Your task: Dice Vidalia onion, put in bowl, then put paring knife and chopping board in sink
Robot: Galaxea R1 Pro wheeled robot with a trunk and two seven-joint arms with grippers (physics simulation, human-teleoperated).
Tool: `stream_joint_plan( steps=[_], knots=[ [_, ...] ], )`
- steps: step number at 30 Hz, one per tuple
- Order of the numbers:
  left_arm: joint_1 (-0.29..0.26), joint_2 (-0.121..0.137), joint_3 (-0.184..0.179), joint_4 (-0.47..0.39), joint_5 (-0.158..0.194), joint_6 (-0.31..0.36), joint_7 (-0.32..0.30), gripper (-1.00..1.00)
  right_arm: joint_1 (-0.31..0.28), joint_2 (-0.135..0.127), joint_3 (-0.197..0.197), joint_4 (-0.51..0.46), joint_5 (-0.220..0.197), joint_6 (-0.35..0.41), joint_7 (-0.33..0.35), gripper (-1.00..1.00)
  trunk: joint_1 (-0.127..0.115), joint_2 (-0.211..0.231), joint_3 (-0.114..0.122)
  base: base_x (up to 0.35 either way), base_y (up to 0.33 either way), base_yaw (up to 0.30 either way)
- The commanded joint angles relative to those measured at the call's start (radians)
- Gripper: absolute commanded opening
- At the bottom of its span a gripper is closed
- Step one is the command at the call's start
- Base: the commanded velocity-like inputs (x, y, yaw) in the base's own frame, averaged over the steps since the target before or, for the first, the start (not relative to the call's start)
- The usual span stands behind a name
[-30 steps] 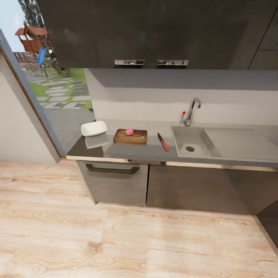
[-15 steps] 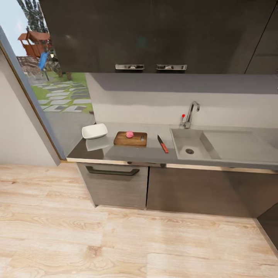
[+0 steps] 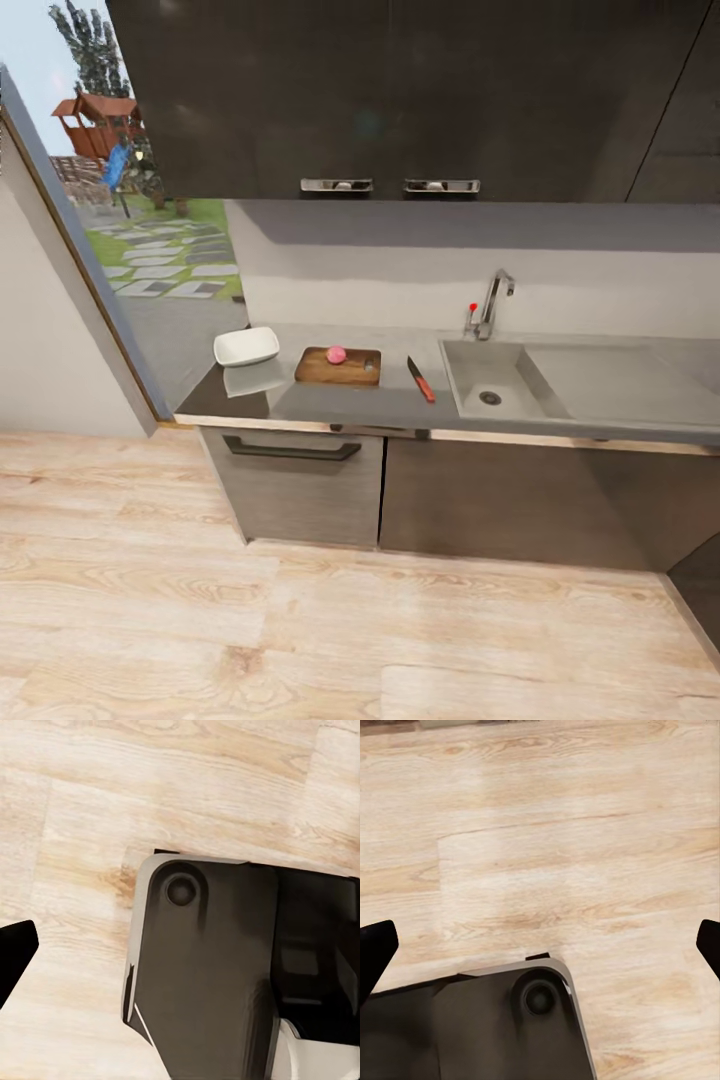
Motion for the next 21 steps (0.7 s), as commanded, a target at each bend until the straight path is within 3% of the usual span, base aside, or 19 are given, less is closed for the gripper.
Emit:
stream_joint_plan(
  steps=[1,15,21],
  knots=[
    [0.0,0.0,-0.001,0.001,0.01,0.0,-0.005,1.0,0.0,-0.001,0.006,-0.002,-0.008,-0.002,-0.004,1.0,0.001,-0.002,0.0,0.0,0.0,0.0],
    [0.0,-0.001,-0.001,0.016,0.01,0.0,-0.005,1.0,0.0,-0.002,0.006,-0.003,-0.009,-0.002,-0.004,1.0,0.001,-0.002,0.022,0.003,0.003,0.0],
    [0.0,-0.001,-0.001,0.027,0.01,0.0,-0.005,1.0,0.0,-0.002,0.006,-0.005,-0.009,-0.002,-0.004,1.0,0.001,-0.002,0.031,0.156,0.154,0.0]
  ],
)
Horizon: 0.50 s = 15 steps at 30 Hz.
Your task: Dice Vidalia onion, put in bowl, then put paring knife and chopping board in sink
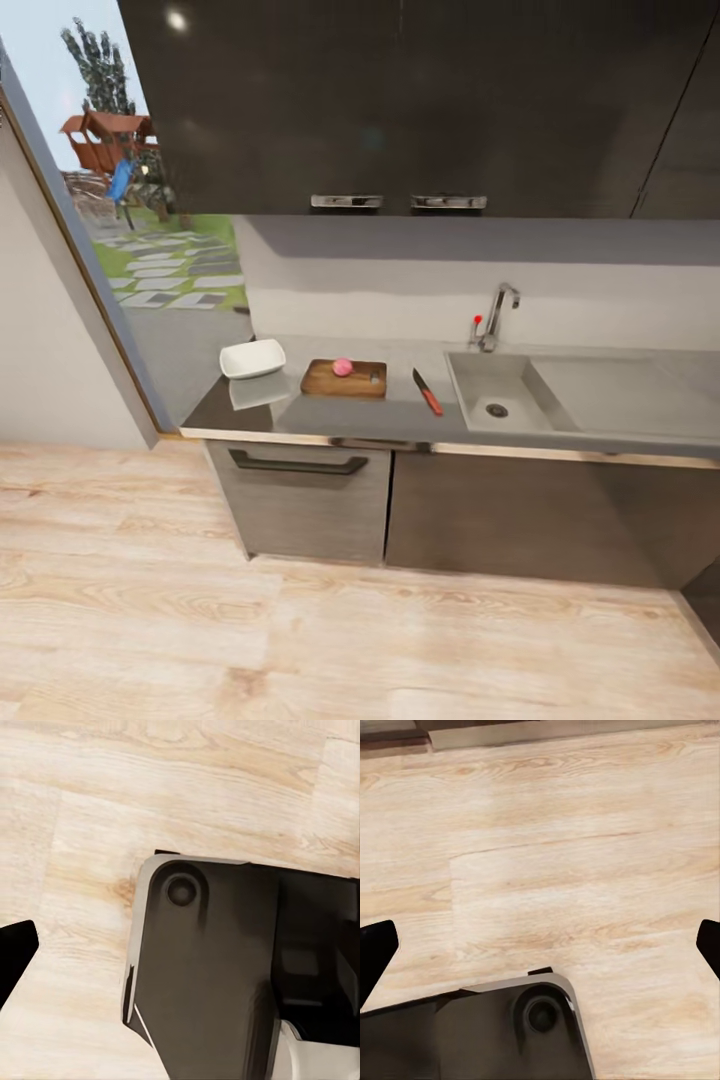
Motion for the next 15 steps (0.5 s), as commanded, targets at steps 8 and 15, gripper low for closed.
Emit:
stream_joint_plan(
  steps=[8,15],
  knots=[
    [0.0,0.0,-0.001,0.001,0.01,0.0,-0.005,1.0,0.0,-0.001,0.006,-0.002,-0.008,-0.002,-0.005,1.0,0.001,-0.002,0.011,0.209,0.214,0.0],
    [0.0,0.001,-0.001,0.001,0.009,0.0,-0.005,1.0,0.0,-0.001,0.006,-0.002,-0.008,-0.002,-0.005,1.0,0.001,-0.002,0.022,0.212,0.219,0.0]
  ],
)
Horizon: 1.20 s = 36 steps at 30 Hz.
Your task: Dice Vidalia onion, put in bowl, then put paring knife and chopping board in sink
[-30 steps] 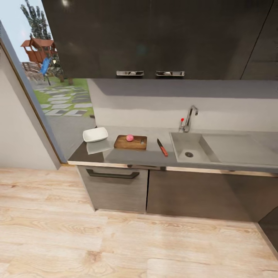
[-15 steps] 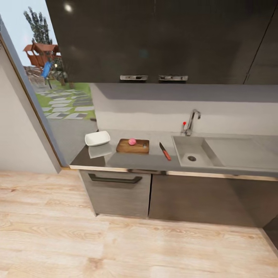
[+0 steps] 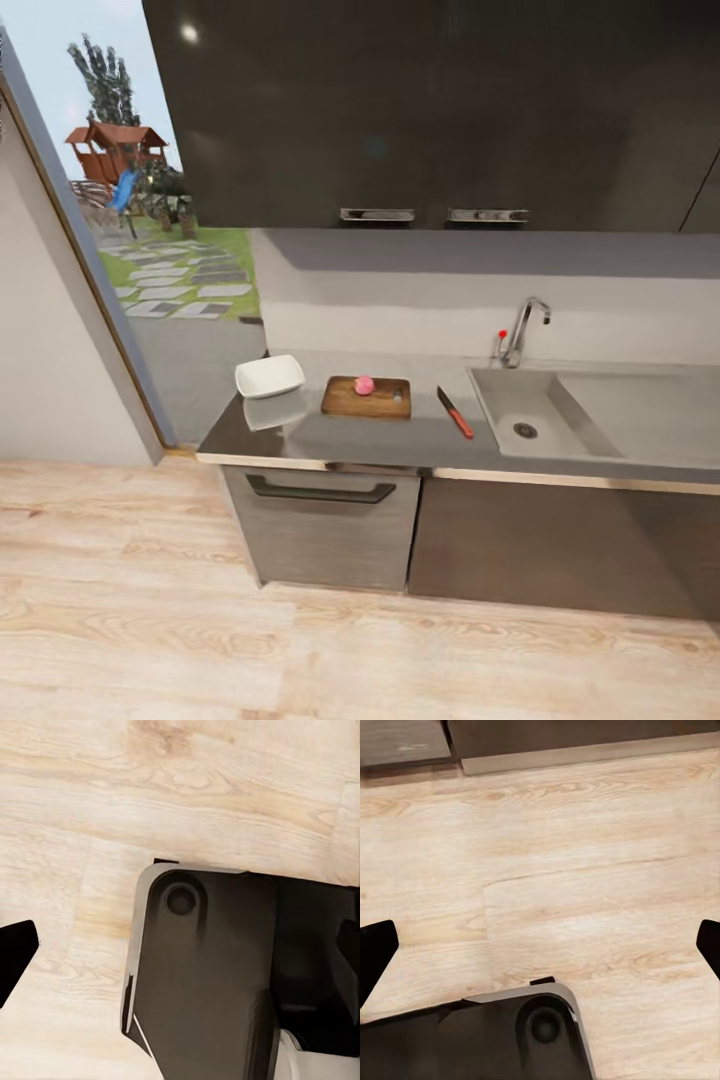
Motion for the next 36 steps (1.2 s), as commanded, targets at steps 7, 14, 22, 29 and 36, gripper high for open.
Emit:
stream_joint_plan(
  steps=[7,14,22,29,36],
  knots=[
    [0.0,0.001,-0.001,0.0,0.011,0.0,-0.005,1.0,0.0,-0.001,0.006,-0.002,-0.008,-0.002,-0.005,1.0,0.001,-0.002,0.01,0.117,0.116,0.0],
    [0.0,0.0,-0.001,0.001,0.01,0.0,-0.005,1.0,0.0,-0.001,0.006,-0.002,-0.008,-0.002,-0.005,1.0,0.001,-0.002,0.021,0.007,0.007,-0.008],
    [0.0,0.0,-0.001,0.005,0.01,0.0,-0.005,1.0,0.0,-0.001,0.006,-0.002,-0.008,-0.002,-0.005,1.0,0.001,-0.002,0.033,0.0,0.0,-0.116],
    [0.0,0.0,-0.002,0.007,0.01,0.0,-0.005,1.0,0.0,-0.001,0.006,-0.002,-0.007,-0.002,-0.005,1.0,0.001,-0.002,0.041,0.0,0.0,-0.173],
    [0.0,0.0,-0.003,0.006,0.01,0.0,-0.005,1.0,0.0,-0.001,0.006,-0.003,-0.007,-0.002,-0.005,1.0,0.001,-0.002,0.043,0.0,0.0,-0.048]
  ],
)
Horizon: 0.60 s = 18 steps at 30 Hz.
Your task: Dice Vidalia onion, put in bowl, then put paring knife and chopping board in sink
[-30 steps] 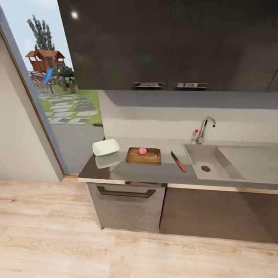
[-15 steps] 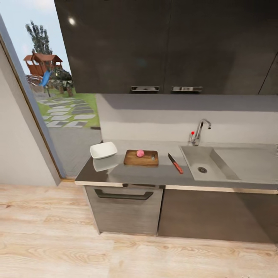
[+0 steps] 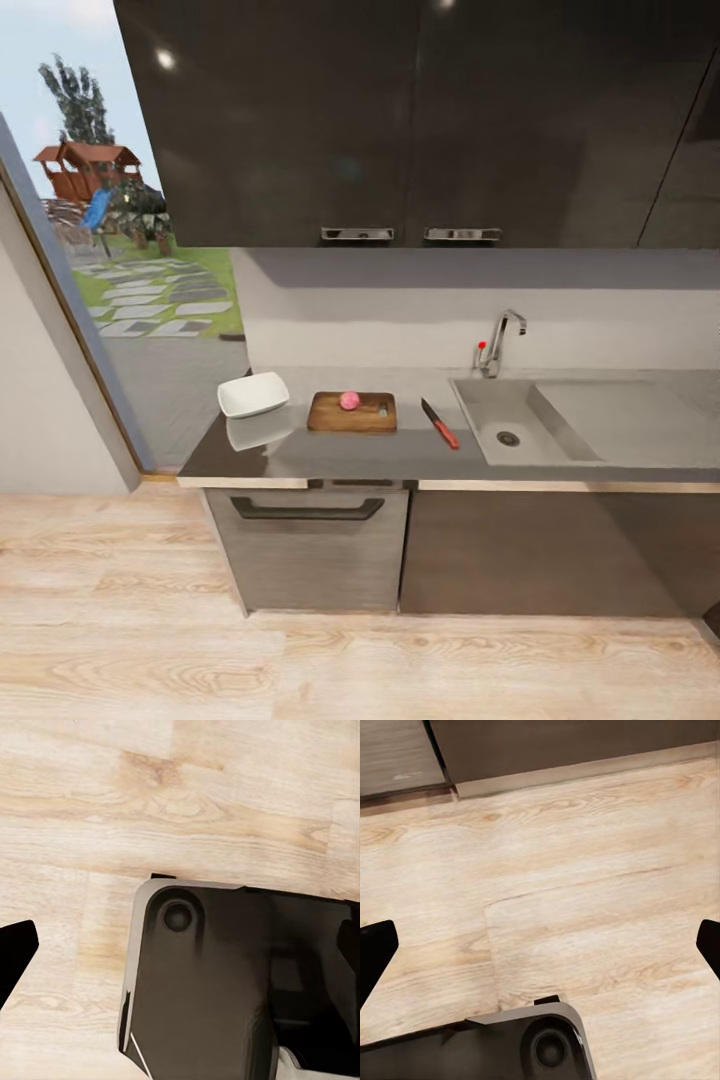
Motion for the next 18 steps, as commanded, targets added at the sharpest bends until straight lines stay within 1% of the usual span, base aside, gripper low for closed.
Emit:
stream_joint_plan(
  steps=[1,4,9,14,18],
  knots=[
    [0.0,0.0,-0.001,-0.001,0.01,0.0,-0.005,1.0,0.0,-0.001,0.006,-0.002,-0.008,-0.002,-0.004,1.0,0.001,-0.002,-0.002,0.0,0.0,-0.049],
    [0.0,0.0,-0.001,0.0,0.01,0.0,-0.005,1.0,0.0,-0.001,0.006,-0.002,-0.008,-0.002,-0.004,1.0,0.001,-0.002,-0.001,0.0,0.0,-0.112],
    [0.0,0.0,-0.001,0.0,0.01,0.0,-0.005,1.0,0.0,-0.001,0.005,-0.002,-0.007,-0.002,-0.004,1.0,0.001,-0.002,0.001,0.0,0.017,-0.207],
    [0.0,0.0,-0.002,0.0,0.01,0.0,-0.005,1.0,0.0,-0.001,0.006,-0.002,-0.007,-0.002,-0.004,1.0,0.001,-0.002,0.003,0.0,0.203,-0.215],
    [0.0,0.0,-0.003,0.001,0.01,0.0,-0.005,1.0,0.0,-0.001,0.007,-0.002,-0.007,-0.002,-0.004,1.0,0.001,-0.002,0.004,0.0,0.265,-0.134]
  ],
)
